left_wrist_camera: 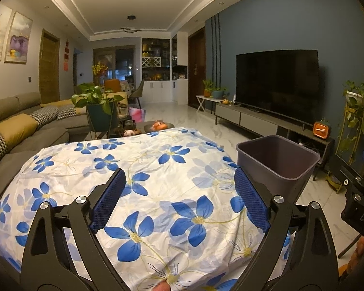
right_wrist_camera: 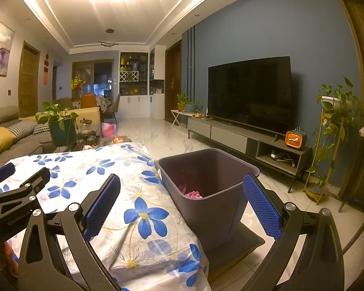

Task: Collect trash

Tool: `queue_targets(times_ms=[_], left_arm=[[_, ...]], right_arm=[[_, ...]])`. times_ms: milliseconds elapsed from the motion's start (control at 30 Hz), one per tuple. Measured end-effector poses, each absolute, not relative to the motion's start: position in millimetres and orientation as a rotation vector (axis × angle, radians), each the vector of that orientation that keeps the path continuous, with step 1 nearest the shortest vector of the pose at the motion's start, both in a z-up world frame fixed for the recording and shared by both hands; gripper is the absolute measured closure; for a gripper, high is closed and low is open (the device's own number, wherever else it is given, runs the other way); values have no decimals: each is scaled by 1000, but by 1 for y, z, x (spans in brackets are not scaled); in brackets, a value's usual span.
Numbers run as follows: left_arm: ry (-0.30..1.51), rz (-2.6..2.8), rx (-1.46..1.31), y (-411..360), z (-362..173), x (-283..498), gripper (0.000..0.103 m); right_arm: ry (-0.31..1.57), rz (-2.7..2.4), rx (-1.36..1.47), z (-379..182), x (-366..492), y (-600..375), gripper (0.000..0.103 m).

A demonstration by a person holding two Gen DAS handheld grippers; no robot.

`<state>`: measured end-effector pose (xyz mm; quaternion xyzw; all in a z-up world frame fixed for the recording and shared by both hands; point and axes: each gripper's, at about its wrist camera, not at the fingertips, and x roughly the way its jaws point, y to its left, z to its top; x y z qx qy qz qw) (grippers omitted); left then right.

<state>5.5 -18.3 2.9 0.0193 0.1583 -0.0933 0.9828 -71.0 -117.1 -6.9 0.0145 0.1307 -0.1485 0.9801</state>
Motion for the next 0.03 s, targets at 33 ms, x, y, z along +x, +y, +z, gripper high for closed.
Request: queue_targets(times_ms=[33], left_arm=[[315,-179,46,-19,3,5,13]], right_arm=[[262,-299,30,-8,-71,-117,6]])
